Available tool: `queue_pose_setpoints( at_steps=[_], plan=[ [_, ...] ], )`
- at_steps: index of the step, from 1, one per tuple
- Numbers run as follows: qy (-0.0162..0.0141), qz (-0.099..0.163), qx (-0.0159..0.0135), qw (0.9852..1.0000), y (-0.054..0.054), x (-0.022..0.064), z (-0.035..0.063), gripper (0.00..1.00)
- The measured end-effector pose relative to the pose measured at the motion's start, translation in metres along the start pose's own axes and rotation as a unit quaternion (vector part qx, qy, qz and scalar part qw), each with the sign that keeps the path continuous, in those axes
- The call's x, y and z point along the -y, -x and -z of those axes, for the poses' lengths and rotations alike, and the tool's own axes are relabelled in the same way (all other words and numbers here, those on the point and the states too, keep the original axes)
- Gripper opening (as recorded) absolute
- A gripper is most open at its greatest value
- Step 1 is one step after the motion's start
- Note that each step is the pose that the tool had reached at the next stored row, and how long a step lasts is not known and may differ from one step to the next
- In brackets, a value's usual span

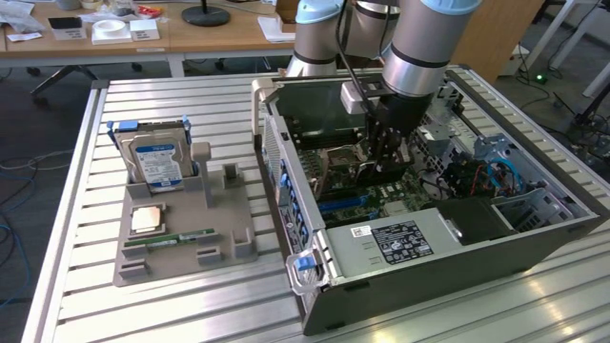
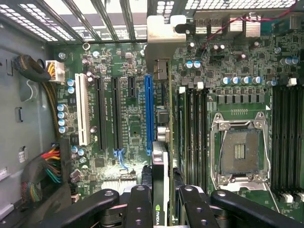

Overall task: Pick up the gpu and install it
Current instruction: 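Insert the gpu into the slot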

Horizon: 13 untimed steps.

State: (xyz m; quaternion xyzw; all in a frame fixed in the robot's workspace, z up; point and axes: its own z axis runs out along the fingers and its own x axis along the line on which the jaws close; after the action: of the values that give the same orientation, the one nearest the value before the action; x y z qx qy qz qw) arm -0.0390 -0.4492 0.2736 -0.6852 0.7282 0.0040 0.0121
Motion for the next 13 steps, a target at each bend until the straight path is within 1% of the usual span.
queue_pose_setpoints(
  at_steps=[4, 8, 13],
  plan=[
    [0.0, 0.0, 0.0001, 1.0, -0.0063, -0.0007, 0.0001, 0.26],
    [0.0, 0.0, 0.0, 1.0, -0.0073, -0.0018, 0.0002, 0.26],
    [-0.0004, 0.0, 0.0001, 1.0, -0.0078, -0.0089, 0.0002, 0.26]
  ],
)
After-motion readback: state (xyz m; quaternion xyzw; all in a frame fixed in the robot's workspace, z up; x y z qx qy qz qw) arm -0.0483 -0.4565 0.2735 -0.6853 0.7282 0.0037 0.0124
